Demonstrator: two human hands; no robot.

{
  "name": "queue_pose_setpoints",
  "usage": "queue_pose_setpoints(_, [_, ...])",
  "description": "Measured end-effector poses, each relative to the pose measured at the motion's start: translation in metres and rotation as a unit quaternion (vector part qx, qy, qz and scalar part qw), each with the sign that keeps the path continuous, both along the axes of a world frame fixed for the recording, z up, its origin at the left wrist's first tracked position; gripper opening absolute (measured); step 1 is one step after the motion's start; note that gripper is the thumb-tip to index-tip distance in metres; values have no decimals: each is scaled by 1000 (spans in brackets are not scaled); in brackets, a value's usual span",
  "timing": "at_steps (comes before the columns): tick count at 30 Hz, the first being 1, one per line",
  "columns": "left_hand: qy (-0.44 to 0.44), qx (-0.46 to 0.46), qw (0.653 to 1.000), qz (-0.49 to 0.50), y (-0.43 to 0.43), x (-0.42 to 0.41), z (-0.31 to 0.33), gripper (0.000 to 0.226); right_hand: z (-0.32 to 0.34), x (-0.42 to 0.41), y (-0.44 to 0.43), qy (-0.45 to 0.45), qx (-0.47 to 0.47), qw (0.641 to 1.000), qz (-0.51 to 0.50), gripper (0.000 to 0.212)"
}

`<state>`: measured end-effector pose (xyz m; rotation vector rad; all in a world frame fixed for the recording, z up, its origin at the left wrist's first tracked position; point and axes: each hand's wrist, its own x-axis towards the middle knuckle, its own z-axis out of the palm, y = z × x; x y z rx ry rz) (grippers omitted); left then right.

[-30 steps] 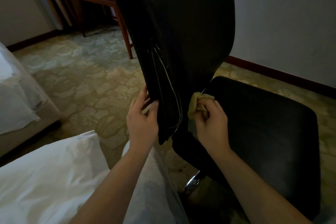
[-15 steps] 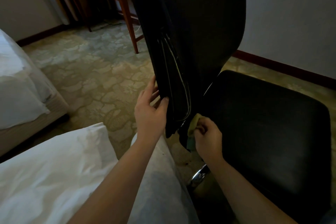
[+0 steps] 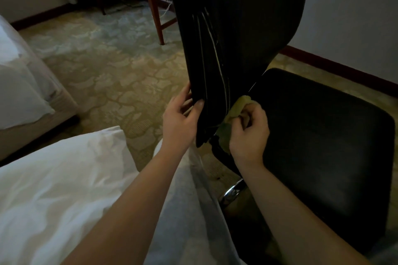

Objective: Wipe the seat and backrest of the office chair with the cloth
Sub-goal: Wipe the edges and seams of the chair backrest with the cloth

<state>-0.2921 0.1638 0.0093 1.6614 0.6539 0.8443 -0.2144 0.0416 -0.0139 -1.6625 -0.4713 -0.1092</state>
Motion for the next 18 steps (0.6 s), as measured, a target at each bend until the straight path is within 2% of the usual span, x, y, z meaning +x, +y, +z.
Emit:
queue_pose_setpoints(2, [-5, -9, 1000, 6, -2, 2, -1, 51, -15, -3, 5, 6, -36, 999, -3, 15])
queue_pose_setpoints(6, [-17, -17, 1000, 13, -4, 2, 1, 47, -41, -5, 4, 148, -73, 985, 55, 21])
queue_pose_setpoints(13, [-22, -39, 999, 10, -2, 1, 1, 43, -27, 1, 10, 104, 10, 994, -34, 15])
queue_pose_setpoints(16, [-22, -41, 999, 12, -4, 1, 1, 43, -28, -5, 17, 131, 10, 991, -30, 16])
queue_pose_setpoints(18, [-23, -45, 999, 9, -4, 0, 3, 43, -34, -4, 20, 183, -5, 983, -1, 19])
